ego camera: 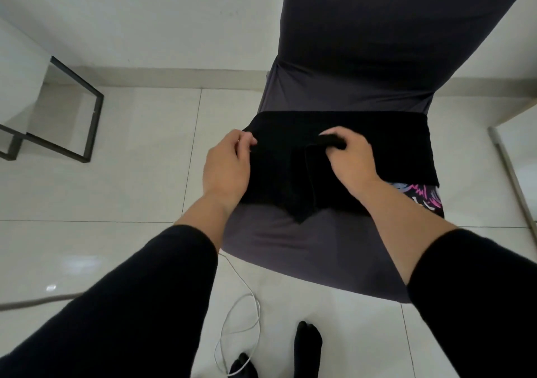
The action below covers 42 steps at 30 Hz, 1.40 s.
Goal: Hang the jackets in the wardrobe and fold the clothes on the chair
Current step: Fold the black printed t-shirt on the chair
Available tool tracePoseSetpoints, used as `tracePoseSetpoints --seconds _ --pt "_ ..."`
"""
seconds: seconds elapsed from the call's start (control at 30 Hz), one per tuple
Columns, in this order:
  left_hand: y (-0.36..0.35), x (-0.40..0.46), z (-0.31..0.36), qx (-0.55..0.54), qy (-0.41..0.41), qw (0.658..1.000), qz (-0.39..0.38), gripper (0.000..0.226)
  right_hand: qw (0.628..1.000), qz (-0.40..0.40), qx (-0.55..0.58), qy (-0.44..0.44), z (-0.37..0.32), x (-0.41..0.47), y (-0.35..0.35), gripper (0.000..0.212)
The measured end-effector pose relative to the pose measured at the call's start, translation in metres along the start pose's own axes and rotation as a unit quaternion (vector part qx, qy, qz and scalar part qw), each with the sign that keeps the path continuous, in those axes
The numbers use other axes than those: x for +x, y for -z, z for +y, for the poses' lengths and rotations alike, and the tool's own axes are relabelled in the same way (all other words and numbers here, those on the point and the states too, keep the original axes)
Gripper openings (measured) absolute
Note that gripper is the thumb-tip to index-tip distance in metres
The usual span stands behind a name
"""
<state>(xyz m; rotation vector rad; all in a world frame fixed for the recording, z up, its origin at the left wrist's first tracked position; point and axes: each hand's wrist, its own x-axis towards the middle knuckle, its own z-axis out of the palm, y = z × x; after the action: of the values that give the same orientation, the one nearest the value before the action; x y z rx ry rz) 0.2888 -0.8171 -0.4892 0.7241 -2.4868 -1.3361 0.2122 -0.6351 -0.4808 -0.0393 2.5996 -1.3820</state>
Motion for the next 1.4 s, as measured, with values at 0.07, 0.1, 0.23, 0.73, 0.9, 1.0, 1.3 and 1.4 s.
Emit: tracePoseSetpoints --seconds 0.07,0.1,0.23,0.73,0.9,1.0,1.3,1.4 --pt "-0.009 0.011 0.005 -0.028 0.054 0.997 -0.038 0.028 0.998 0.006 0.011 -0.063 0.000 0.024 -0.002 0.013" --pt "-0.014 0.013 0.003 -0.040 0.077 0.994 -0.073 0.029 0.994 0.001 0.005 -0.106 0.003 0.033 -0.003 0.016" --pt "-0.030 0.010 -0.014 0.065 0.066 0.989 -0.119 0.049 0.979 -0.053 -0.080 -0.181 0.022 0.046 -0.010 0.037" --pt "-0.054 0.061 0.000 0.056 0.094 0.994 -0.023 0.017 0.976 -0.040 0.042 -0.209 0.036 0.080 -0.002 0.031" --pt "-0.063 0.059 0.008 0.160 0.108 0.978 -0.084 0.034 0.966 -0.018 0.019 -0.259 0.033 0.089 -0.007 0.060" --pt "-0.071 0.061 0.007 0.248 0.038 0.960 -0.127 0.057 0.966 -0.014 0.003 -0.257 0.032 0.091 -0.007 0.054" --pt "-0.070 0.067 0.011 0.373 -0.151 0.915 -0.040 0.029 0.979 0.010 -0.095 -0.182 0.026 0.093 0.001 0.048" --pt "-0.072 0.087 0.028 0.172 -0.078 0.982 0.006 0.020 0.982 0.031 -0.128 -0.138 0.021 0.096 0.005 0.042"
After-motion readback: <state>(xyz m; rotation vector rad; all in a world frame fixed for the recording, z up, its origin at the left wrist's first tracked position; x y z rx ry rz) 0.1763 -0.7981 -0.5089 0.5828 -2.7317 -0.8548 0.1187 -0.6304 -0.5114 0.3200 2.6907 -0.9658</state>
